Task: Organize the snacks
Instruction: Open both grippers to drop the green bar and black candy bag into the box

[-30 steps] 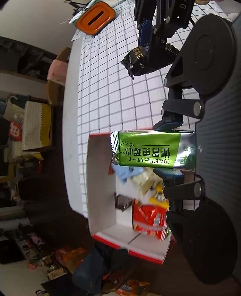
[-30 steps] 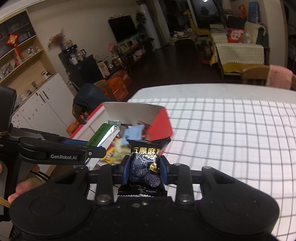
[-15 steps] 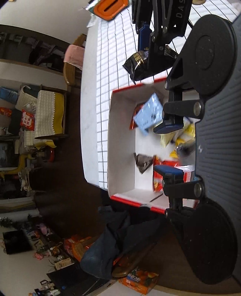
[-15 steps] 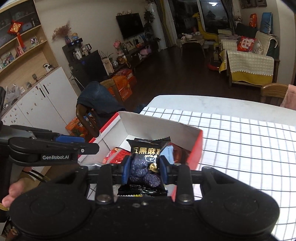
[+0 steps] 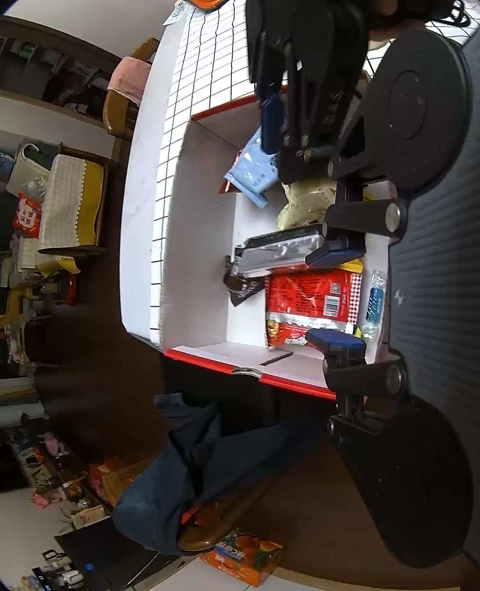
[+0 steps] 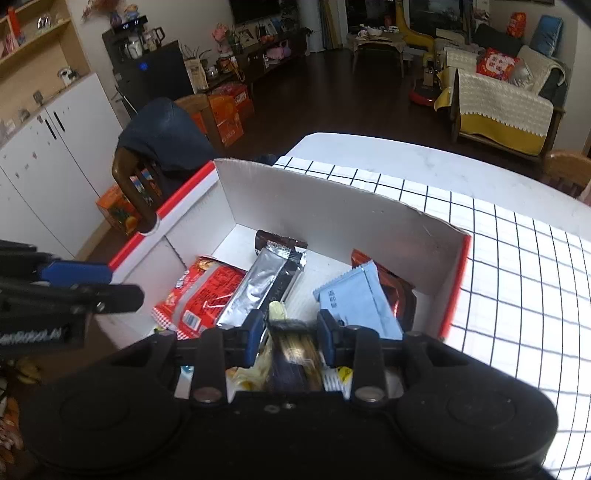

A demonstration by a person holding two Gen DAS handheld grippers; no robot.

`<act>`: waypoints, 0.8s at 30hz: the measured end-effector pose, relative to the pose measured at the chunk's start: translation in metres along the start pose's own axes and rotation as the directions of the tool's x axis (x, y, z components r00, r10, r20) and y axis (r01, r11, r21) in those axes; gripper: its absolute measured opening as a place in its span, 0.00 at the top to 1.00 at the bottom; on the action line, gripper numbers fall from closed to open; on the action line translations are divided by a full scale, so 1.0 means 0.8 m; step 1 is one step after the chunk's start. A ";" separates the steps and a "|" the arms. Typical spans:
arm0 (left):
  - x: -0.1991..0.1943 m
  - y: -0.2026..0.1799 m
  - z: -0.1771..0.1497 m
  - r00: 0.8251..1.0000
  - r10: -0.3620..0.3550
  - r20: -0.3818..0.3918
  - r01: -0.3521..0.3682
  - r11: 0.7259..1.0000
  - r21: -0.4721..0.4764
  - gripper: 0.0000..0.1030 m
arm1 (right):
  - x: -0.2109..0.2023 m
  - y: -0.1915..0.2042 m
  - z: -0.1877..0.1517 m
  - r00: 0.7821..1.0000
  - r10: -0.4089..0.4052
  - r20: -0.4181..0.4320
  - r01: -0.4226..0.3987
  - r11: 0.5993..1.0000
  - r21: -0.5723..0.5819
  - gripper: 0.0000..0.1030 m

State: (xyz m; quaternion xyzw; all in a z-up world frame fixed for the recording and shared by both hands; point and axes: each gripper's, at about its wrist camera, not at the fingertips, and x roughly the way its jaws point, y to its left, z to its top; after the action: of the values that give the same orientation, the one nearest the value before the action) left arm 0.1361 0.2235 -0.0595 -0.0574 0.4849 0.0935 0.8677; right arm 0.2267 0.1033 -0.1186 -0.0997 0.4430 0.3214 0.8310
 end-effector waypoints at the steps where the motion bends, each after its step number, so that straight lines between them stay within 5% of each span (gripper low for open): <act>1: 0.002 0.001 -0.001 1.000 -0.001 -0.003 0.001 1.000 0.000 0.65 | 0.004 0.002 0.001 1.000 -0.012 -0.004 0.012 1.000 -0.009 0.69; 15: -0.006 0.002 -0.019 0.999 -0.027 0.035 0.027 1.000 0.005 0.64 | -0.040 -0.003 -0.008 0.999 0.040 0.034 -0.042 0.998 0.047 0.66; 24: -0.033 -0.007 -0.029 0.993 -0.021 0.115 0.020 1.000 0.011 0.41 | -0.092 -0.004 -0.025 0.993 0.050 0.111 -0.060 0.994 0.094 0.58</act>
State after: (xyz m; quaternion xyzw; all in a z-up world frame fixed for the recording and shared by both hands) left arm 0.1044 0.2108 -0.0495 -0.0527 0.4339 0.0856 0.8953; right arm 0.1856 0.0590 -0.0716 -0.0293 0.4149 0.3273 0.8485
